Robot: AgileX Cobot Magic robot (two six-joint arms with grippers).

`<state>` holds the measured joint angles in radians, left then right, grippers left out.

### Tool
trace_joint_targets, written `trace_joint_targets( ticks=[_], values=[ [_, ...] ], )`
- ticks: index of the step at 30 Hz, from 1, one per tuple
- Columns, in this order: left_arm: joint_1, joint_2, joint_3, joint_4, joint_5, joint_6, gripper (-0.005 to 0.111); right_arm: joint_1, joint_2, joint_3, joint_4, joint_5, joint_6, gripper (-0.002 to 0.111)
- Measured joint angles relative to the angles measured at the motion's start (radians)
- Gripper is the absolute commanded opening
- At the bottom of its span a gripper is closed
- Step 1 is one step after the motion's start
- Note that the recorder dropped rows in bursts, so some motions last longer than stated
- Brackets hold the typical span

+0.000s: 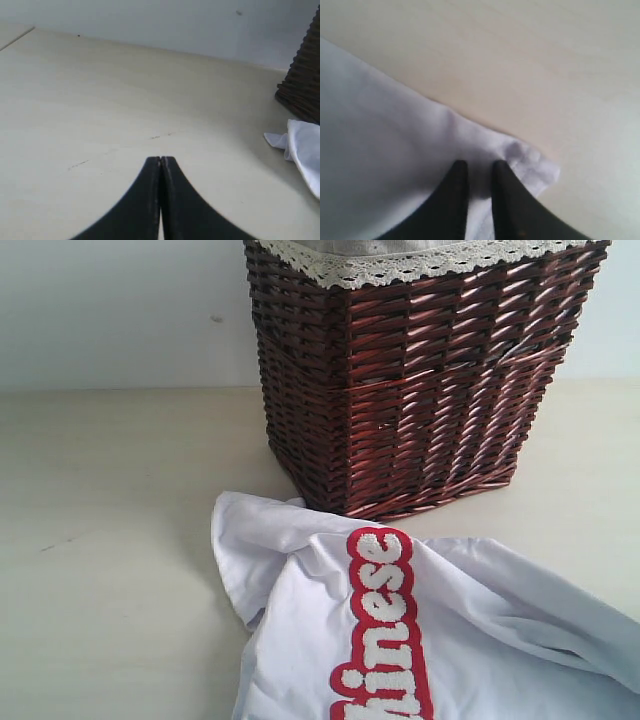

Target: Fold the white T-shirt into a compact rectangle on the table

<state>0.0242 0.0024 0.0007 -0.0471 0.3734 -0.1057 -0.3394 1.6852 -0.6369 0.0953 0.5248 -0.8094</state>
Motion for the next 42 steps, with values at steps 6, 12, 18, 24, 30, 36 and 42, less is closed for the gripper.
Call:
trace_joint_targets(
  ticks=[6,12,18,24,30,36,42],
  values=[
    [0.000,0.000,0.000,0.000,0.000,0.000,0.000,0.000,0.001,0.000,0.000,-0.097,0.007,0.000],
    [0.000,0.000,0.000,0.000,0.000,0.000,0.000,0.000,0.001,0.000,0.000,-0.190,0.007,0.000],
    [0.000,0.000,0.000,0.000,0.000,0.000,0.000,0.000,0.003,0.000,0.000,-0.457,0.007,0.000],
    [0.000,0.000,0.000,0.000,0.000,0.000,0.000,0.000,0.094,-0.035,0.000,-0.616,0.005,0.000],
    [0.000,0.000,0.000,0.000,0.000,0.000,0.000,0.000,0.213,-0.154,0.000,-0.686,0.005,0.000],
    [0.000,0.000,0.000,0.000,0.000,0.000,0.000,0.000,0.270,-0.267,0.000,-0.736,0.005,0.000],
    [0.000,0.000,0.000,0.000,0.000,0.000,0.000,0.000,0.286,-0.317,0.000,-0.747,0.041,0.018]
  ],
)
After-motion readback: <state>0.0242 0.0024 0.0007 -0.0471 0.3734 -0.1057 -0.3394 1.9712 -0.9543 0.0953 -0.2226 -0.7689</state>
